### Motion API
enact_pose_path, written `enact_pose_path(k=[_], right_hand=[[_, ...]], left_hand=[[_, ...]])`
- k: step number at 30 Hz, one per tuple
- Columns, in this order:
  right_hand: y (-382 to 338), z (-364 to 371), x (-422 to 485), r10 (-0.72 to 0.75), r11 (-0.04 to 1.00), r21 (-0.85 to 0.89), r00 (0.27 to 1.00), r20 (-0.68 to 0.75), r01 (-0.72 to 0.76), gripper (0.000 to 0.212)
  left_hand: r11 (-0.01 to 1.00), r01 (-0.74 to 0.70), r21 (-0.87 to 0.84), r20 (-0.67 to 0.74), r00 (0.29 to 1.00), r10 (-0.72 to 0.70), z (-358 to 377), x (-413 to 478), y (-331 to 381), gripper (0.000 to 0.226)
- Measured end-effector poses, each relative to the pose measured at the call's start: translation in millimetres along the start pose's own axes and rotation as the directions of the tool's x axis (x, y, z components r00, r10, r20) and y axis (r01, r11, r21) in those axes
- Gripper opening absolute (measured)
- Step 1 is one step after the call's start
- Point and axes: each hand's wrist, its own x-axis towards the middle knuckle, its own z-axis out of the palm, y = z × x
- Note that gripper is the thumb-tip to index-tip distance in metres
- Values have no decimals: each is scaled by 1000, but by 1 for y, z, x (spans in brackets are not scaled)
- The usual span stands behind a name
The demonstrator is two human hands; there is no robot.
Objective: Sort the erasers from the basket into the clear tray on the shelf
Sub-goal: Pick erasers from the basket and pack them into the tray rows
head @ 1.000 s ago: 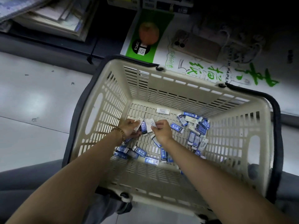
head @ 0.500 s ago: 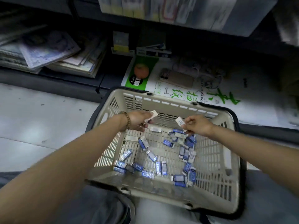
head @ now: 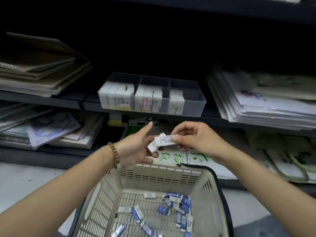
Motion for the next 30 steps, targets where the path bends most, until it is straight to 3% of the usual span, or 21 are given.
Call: enact_pose_path(k=[3,6,9,12,15,20,25,27,30], right_hand=[[0,3,4,-17,1000,-1,999,-51,17,13],[3,4,8,25,996,84,996,-82,-18,19],[1,4,12,73,994,93,991,-108,-63,23],[0,1,14,152,979,141,988,-33,-146,25],[1,1,14,179,972,153,984,21,-180,28],[9,4,17,245,955,172,969,2,-242,31],[9,2,20,294,929,218,954,56,-299,31],[10,5,21,301,894,319,949,92,-314,37],[9,7,23,304,733,595,941,147,-329,37]], left_hand=[[990,-30,140,41,999,25,9,0,7,59],[952,-94,293,82,994,73,12,3,6,36],[946,-135,294,112,988,106,9,5,9,25],[947,-164,276,137,982,130,5,6,16,23],[955,-135,265,47,991,127,-5,8,20,31],[910,-92,404,-5,995,102,-11,12,22,32],[854,-175,491,-253,909,332,-6,18,20,43],[881,-227,415,-287,886,363,-3,19,19,53],[916,-299,268,-204,912,357,0,19,21,62]])
